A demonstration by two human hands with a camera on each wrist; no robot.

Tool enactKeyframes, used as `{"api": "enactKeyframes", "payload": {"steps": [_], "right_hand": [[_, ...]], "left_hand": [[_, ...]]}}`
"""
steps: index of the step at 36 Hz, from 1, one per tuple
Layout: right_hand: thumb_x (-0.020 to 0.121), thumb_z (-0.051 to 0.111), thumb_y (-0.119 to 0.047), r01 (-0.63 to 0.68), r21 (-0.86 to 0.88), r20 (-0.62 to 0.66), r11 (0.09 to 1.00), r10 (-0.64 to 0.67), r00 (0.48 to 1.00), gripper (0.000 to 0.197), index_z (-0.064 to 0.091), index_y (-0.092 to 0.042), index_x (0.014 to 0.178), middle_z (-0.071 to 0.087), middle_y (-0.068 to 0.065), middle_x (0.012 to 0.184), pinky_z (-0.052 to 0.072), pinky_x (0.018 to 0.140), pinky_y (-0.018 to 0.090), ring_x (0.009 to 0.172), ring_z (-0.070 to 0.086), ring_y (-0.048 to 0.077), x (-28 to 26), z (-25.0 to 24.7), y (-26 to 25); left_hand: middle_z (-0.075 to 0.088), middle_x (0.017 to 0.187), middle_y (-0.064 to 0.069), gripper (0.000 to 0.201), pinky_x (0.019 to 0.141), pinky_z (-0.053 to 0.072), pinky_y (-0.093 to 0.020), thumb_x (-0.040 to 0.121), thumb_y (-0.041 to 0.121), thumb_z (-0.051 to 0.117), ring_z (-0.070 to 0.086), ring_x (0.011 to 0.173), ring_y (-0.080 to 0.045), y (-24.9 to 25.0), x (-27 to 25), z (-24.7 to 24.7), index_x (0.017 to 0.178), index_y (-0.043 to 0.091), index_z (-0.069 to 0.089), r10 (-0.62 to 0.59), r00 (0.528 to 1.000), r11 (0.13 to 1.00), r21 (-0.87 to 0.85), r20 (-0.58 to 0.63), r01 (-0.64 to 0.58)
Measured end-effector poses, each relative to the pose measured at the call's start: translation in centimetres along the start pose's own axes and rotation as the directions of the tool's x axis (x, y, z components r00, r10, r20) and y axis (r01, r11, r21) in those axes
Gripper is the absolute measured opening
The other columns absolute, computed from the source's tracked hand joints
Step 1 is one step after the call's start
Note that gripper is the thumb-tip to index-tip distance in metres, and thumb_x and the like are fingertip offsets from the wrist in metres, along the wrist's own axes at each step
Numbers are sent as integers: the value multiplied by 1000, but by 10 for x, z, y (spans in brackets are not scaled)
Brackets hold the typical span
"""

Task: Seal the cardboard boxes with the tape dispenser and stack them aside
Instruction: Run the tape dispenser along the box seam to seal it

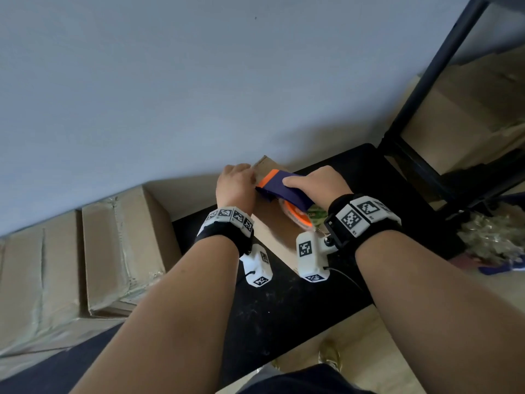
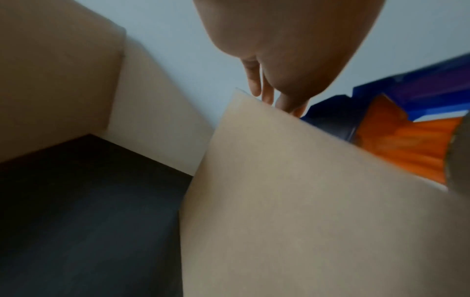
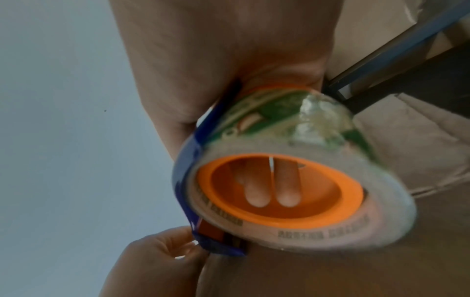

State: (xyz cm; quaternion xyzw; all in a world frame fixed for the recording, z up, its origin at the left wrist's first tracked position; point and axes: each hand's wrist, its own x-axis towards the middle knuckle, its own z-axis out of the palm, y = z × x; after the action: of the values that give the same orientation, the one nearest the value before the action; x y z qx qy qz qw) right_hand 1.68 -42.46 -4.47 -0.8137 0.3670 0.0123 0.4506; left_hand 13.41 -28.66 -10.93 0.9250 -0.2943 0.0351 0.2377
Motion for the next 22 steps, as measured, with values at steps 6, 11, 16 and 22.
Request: {"api": "enactKeyframes", "payload": {"steps": [6,11,16,22], "right_hand": [[77,72,-40,-71,205,79,976,56,995,38,71,-2,80,72,8,77,51,69,35,76,68,26,-10,0,2],[77,70,-42,-64,138,62,988,56,997,42,71,-1,85,72,13,89,41,67,32,83,66,27,-12,0,-6],[77,69,-42,-73,100,57,992,67,996,36,69,-6,80,71,11,90,41,66,31,82,65,25,-18,-5,-7],[77,69,-41,-84,9,36,996,83,996,32,63,-10,72,63,5,74,38,58,31,71,58,22,-31,-15,4]], "left_hand": [[40,150,1,47,109,27,-40,92,7,42,41,132,-24,-4,-14,2,136,16,50,27,985,989,137,168,-51],[4,160,15,57,116,10,-55,99,17,27,4,148,-18,-1,-17,1,153,26,13,-98,936,975,223,338,22],[-2,160,16,56,116,5,-58,101,19,23,-1,149,-20,3,-19,-3,154,28,7,-142,923,959,279,357,40],[-5,159,19,56,115,0,-59,102,19,21,-2,149,-20,7,-17,-1,154,31,6,-195,907,954,288,372,87]]}}
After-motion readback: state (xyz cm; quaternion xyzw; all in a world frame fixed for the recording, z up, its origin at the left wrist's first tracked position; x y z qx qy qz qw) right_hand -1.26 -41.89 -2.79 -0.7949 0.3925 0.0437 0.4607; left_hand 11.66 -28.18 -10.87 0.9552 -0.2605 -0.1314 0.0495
